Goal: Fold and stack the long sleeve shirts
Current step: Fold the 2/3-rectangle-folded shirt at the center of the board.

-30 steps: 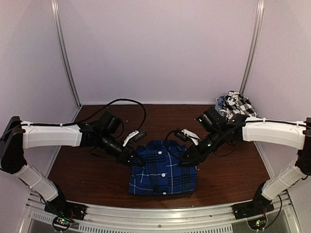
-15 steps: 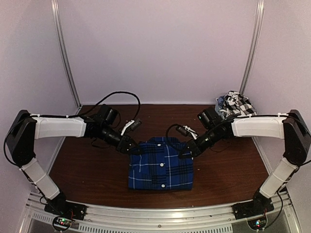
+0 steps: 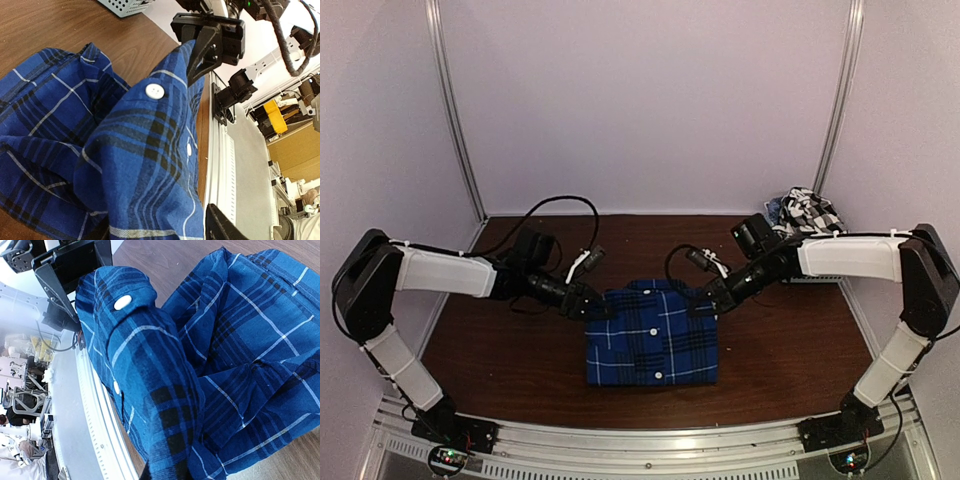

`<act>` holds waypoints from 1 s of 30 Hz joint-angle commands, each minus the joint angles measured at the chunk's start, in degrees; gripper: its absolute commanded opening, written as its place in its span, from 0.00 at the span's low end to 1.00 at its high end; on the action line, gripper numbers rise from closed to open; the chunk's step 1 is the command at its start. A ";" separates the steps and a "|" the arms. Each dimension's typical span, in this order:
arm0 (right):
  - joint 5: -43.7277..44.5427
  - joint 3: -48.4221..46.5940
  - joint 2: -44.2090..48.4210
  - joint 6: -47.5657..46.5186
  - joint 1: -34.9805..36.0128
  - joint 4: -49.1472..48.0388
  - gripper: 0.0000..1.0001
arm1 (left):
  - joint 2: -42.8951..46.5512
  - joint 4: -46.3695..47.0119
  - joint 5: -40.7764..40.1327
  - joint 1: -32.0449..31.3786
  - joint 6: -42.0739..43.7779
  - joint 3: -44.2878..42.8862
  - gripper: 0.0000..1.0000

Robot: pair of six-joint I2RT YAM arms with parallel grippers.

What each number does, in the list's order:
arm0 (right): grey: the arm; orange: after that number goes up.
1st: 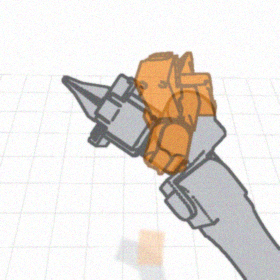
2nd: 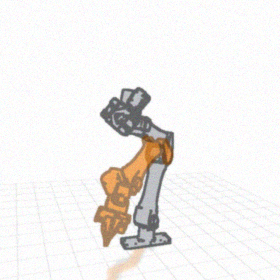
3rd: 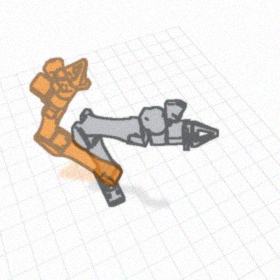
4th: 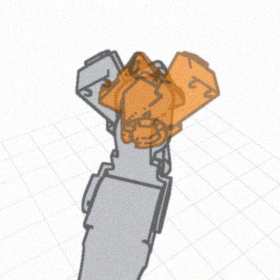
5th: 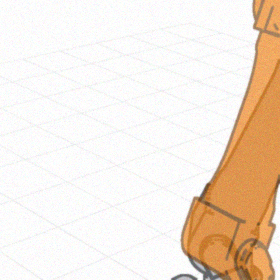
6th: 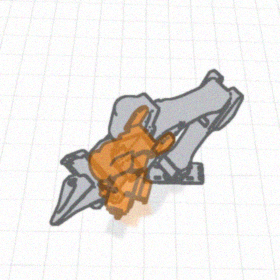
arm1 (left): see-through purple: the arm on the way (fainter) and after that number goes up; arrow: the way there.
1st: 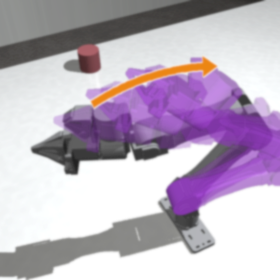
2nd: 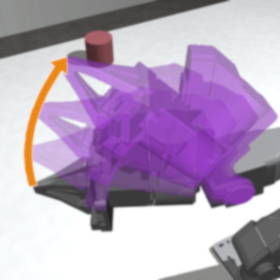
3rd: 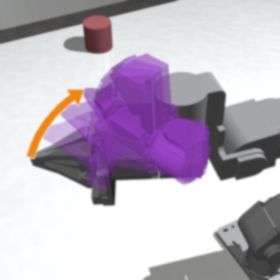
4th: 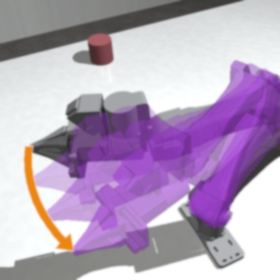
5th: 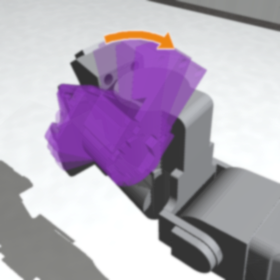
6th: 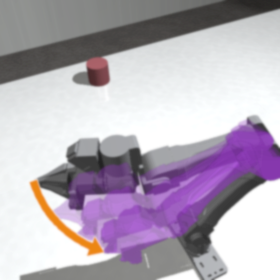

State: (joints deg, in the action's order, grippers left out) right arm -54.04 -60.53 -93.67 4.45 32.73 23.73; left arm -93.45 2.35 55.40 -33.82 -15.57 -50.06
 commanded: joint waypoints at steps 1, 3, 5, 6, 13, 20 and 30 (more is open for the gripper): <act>-1.11 -0.91 0.91 0.45 -0.96 -3.11 0.00 | -0.54 9.41 2.55 0.34 -4.94 2.93 0.56; -1.19 -0.54 1.15 0.68 -1.01 -3.75 0.00 | -0.57 10.79 2.11 0.34 -5.76 4.43 0.56; -1.24 -0.07 1.48 1.19 -1.11 -4.40 0.00 | -0.83 12.61 2.01 0.34 -6.91 5.65 0.56; -1.24 0.08 1.63 1.32 -1.18 -4.70 0.00 | -0.95 13.58 2.08 0.34 -7.52 6.08 0.56; -2.65 2.76 3.30 4.02 -1.36 -7.73 0.00 | 0.99 17.73 1.14 0.27 -12.38 8.03 0.18; -3.17 7.08 9.30 7.50 0.09 -7.55 0.00 | 10.59 14.08 -2.13 -0.93 -16.29 10.50 0.00; -1.32 12.79 24.49 18.17 7.71 -5.00 0.00 | 25.39 5.47 -8.62 -9.63 -23.93 14.25 0.00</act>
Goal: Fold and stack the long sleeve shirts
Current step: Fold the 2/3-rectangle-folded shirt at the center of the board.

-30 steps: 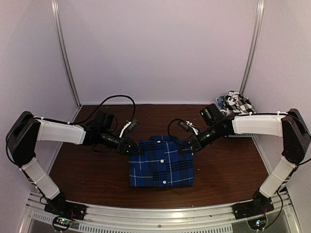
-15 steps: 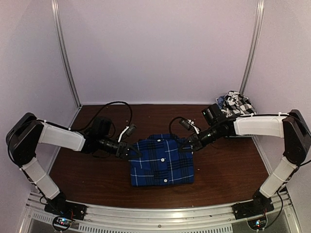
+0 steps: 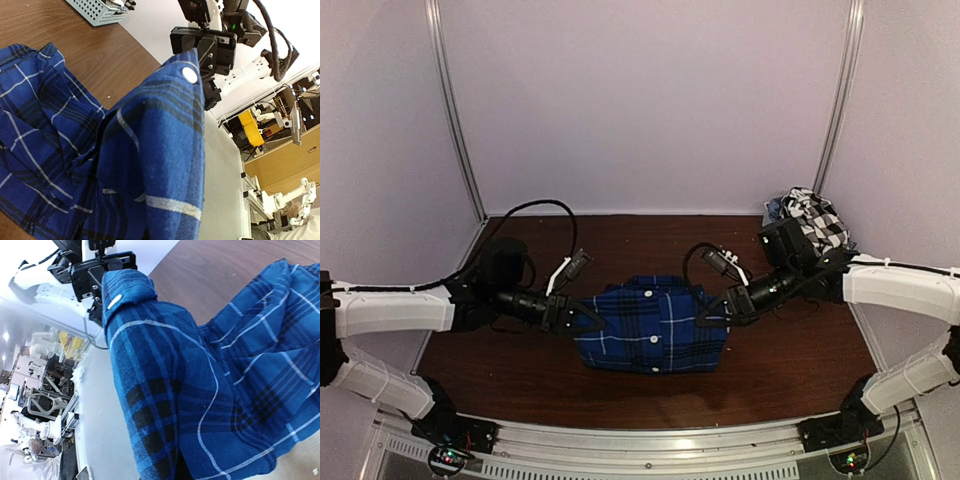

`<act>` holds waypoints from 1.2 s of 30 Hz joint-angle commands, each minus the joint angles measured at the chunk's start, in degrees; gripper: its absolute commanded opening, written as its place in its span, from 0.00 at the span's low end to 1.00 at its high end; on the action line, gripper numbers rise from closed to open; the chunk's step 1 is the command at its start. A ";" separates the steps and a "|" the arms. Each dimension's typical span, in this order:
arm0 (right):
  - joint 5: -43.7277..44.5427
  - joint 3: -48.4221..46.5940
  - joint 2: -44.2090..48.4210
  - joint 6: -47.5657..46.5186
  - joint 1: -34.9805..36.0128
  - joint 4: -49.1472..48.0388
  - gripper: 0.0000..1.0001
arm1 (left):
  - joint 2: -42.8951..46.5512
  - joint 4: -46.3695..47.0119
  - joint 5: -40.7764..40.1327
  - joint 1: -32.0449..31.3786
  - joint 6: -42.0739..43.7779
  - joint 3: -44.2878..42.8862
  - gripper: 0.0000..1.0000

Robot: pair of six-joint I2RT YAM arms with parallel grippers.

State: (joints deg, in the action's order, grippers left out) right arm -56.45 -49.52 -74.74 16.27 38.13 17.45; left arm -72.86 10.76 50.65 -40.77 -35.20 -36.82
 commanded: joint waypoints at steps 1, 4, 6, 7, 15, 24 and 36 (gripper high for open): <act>1.42 2.01 7.03 7.59 2.83 1.27 0.00 | 5.96 -3.39 -4.47 -3.36 -5.13 1.21 0.00; 3.14 2.63 10.96 10.69 3.26 1.16 0.00 | 8.92 -3.80 -5.83 -3.82 -7.16 1.86 0.00; 4.43 2.32 11.21 10.75 3.26 2.05 0.00 | 9.00 -4.44 -7.25 -3.79 -7.20 1.52 0.00; 5.11 1.89 10.63 10.32 3.21 2.85 0.00 | 8.33 -4.84 -7.58 -3.76 -6.91 1.04 0.00; 9.01 -2.55 0.23 6.36 -1.32 5.57 0.00 | -4.21 -8.25 -11.47 -0.54 -4.63 -5.41 0.00; 6.73 -10.33 -15.32 -2.17 -7.53 6.98 0.03 | -18.69 -6.26 -13.17 3.58 -2.39 -11.46 0.00; 5.43 -14.79 -29.64 -6.34 -12.61 4.80 0.23 | -30.80 -7.13 -15.70 6.05 -0.80 -16.94 0.26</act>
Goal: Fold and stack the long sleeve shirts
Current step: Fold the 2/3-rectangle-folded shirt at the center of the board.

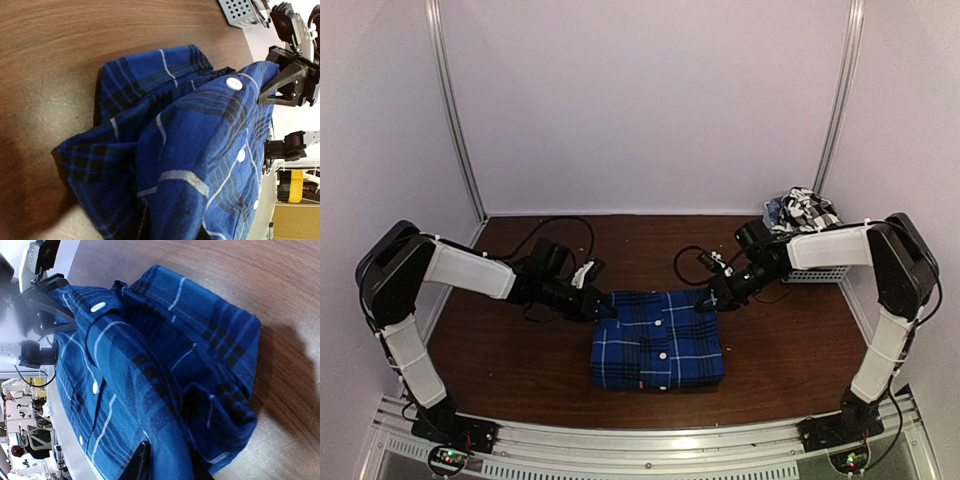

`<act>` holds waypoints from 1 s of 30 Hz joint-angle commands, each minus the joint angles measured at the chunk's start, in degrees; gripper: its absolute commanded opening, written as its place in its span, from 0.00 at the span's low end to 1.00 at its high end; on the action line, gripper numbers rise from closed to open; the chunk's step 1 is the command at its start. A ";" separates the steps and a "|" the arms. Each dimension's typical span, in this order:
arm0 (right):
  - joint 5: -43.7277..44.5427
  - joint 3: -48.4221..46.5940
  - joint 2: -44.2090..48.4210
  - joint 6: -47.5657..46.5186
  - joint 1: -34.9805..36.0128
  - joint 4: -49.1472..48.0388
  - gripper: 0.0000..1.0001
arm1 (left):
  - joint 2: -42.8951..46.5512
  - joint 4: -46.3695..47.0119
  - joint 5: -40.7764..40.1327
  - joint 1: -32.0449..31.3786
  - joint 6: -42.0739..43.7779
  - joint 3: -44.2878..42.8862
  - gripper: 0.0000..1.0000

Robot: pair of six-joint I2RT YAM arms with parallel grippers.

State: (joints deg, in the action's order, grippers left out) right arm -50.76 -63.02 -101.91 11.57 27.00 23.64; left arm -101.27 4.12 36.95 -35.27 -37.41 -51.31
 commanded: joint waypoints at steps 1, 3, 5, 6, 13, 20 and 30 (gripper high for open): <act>-0.11 -1.29 -3.12 -1.38 -1.91 -1.93 0.27 | -2.89 -0.96 -2.54 0.63 1.44 -2.82 0.27; 0.36 -1.31 -4.24 -0.85 -2.72 -2.97 0.28 | -3.57 -2.31 -4.06 0.72 1.74 -3.64 0.28; 1.42 -1.35 -4.98 -0.49 -3.28 -3.26 0.29 | -4.08 -2.91 -5.08 0.77 2.17 -4.02 0.32; 1.72 -1.24 -5.19 -0.35 -3.49 -3.51 0.29 | -4.39 -3.64 -5.72 0.81 2.53 -4.65 0.34; 9.05 -1.93 -4.96 -0.15 -4.06 -1.33 0.29 | -5.69 -9.46 -12.18 1.43 3.67 -5.95 0.36; 15.86 -1.75 1.71 -0.31 -4.19 1.81 0.32 | -4.09 -12.87 -16.28 1.43 4.63 -5.97 0.37; 18.46 4.95 18.14 2.00 -0.17 -0.59 0.34 | 9.40 -5.81 -15.75 0.71 4.12 -0.07 0.38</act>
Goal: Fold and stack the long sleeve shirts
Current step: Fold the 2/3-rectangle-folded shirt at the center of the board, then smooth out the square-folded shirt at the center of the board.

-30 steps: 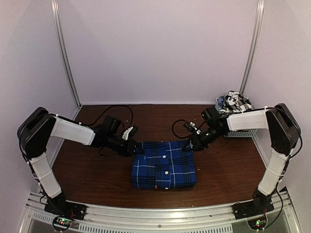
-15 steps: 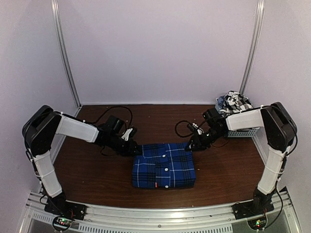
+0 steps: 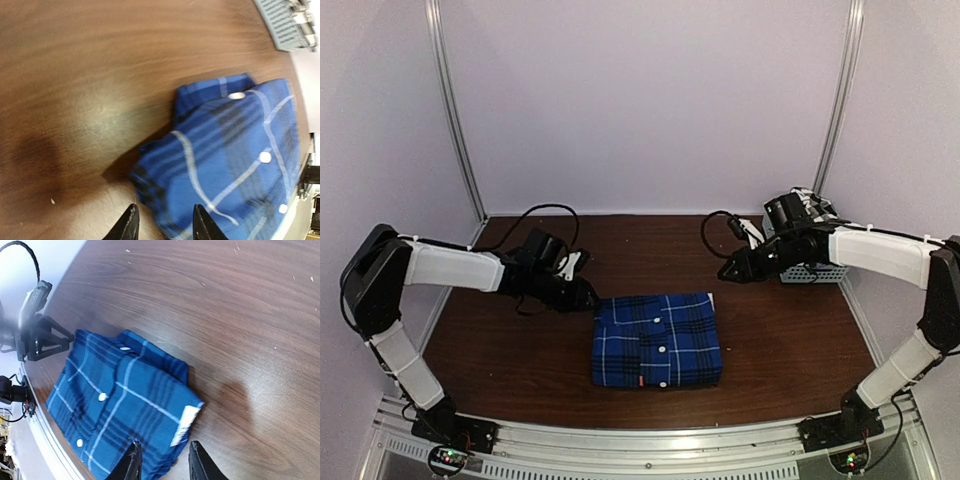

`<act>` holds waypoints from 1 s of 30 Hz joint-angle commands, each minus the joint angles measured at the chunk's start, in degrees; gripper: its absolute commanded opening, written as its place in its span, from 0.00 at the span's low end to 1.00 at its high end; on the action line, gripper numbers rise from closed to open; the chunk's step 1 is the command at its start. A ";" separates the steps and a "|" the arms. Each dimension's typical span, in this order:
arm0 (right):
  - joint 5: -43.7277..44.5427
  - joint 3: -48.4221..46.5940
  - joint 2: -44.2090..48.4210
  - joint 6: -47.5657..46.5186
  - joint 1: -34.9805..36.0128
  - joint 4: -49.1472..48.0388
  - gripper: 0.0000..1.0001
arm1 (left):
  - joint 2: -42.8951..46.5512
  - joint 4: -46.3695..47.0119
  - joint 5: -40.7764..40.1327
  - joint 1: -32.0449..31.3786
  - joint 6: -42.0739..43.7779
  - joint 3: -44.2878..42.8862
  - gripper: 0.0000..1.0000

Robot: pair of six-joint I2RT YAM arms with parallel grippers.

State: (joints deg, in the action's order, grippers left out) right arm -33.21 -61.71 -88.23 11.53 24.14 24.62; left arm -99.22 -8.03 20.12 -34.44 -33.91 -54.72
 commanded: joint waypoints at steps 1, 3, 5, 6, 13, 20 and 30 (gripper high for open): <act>0.18 4.61 5.56 2.79 3.88 -2.77 0.34 | 8.78 8.58 2.75 -0.63 0.09 4.60 0.38; -1.54 6.72 7.28 4.91 6.31 -5.98 0.34 | 11.04 14.14 5.28 -2.51 -1.26 6.89 0.38; -4.21 9.27 8.16 7.35 8.46 -10.77 0.34 | 12.39 18.68 6.35 -5.09 -2.99 8.95 0.38; -5.36 10.52 8.22 8.89 9.47 -13.39 0.34 | 12.72 20.68 6.40 -6.35 -4.47 10.03 0.38; -13.42 18.13 1.89 20.05 13.64 -33.93 0.33 | 8.43 36.42 4.55 -13.63 -13.61 16.70 0.38; -16.76 23.13 -8.17 24.34 13.38 -47.51 0.32 | 2.28 43.83 1.12 -15.73 -16.44 22.05 0.38; -17.63 28.35 -11.28 21.45 8.81 -48.79 0.30 | 0.44 46.95 -3.02 -15.74 -16.25 27.67 0.37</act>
State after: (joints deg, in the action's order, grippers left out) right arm -50.87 -35.59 -100.92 34.68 34.92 -24.67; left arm -98.94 37.71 20.03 -49.95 -50.48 -28.38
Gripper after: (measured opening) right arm 0.295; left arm 0.374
